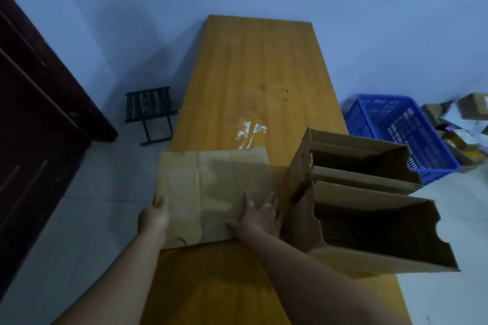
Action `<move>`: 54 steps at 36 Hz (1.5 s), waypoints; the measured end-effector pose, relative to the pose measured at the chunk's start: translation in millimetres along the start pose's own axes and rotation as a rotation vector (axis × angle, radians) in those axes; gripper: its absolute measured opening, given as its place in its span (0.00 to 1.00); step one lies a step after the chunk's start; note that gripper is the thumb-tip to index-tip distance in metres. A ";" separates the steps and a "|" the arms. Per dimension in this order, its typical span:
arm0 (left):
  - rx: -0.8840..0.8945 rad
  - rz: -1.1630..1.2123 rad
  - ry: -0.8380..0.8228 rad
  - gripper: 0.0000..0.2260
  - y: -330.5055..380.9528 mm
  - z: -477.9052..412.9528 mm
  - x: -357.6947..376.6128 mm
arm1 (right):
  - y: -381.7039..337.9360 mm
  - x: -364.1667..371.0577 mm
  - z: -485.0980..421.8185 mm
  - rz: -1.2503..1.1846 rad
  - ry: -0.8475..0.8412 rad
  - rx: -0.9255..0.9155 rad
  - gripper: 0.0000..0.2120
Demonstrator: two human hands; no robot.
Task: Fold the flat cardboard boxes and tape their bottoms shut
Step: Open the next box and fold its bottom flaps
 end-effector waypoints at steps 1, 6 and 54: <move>-0.019 0.028 -0.008 0.26 -8.3 1.5 -4.5 | -1.1 4.4 5.8 0.020 -0.010 -0.031 0.44; -0.024 0.127 -0.030 0.26 -46.6 23.3 -32.8 | -3.8 13.1 30.8 0.008 -0.053 -0.128 0.38; 0.118 0.474 -0.610 0.20 -175.1 287.8 -58.4 | 141.4 -29.9 319.7 -1.196 0.133 -0.120 0.21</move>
Point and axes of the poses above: each hand's wrist, its own z-axis away from the middle knuckle, its own x-axis out of the palm, y = z × x, the point moved 5 cm from there along -z, towards the middle knuckle, and after that the axes turned 7 degrees about -x, right-handed, at the moved point
